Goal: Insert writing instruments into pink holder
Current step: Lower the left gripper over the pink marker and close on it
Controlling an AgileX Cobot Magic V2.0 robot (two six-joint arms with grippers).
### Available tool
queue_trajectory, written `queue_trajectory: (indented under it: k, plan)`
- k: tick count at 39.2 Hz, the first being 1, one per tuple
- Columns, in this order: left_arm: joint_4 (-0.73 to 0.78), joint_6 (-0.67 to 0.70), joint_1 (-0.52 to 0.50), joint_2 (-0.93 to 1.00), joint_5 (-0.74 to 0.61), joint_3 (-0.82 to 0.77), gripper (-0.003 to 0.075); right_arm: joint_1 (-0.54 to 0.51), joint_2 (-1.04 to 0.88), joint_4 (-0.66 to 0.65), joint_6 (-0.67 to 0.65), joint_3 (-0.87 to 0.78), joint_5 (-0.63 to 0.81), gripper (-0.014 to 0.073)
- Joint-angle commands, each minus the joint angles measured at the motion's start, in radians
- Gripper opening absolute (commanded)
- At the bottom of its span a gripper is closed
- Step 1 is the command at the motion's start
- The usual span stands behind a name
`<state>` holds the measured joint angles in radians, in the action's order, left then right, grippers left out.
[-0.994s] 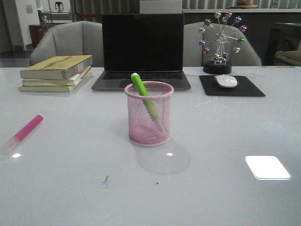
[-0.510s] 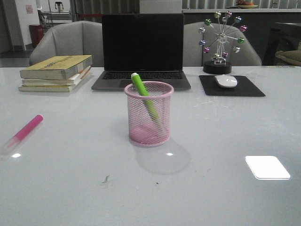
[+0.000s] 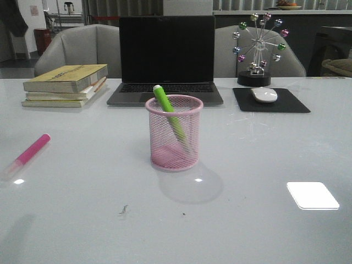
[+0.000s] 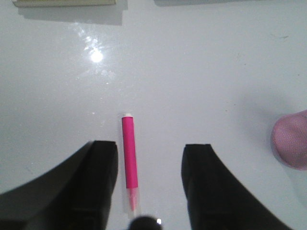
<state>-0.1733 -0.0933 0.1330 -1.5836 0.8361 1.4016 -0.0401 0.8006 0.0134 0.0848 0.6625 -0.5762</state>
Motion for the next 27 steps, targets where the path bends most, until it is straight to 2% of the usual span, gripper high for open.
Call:
queue_trajectory:
  k: [1, 27]
  plan:
    - [-0.016, 0.001, 0.005, -0.037, 0.009, 0.086, 0.0421, -0.008, -0.009, -0.002, 0.003, 0.027, 0.061, 0.0393]
    - [-0.006, 0.001, 0.005, -0.317, 0.037, 0.121, 0.0420, -0.008, -0.009, -0.003, 0.003, 0.027, 0.048, 0.0393]
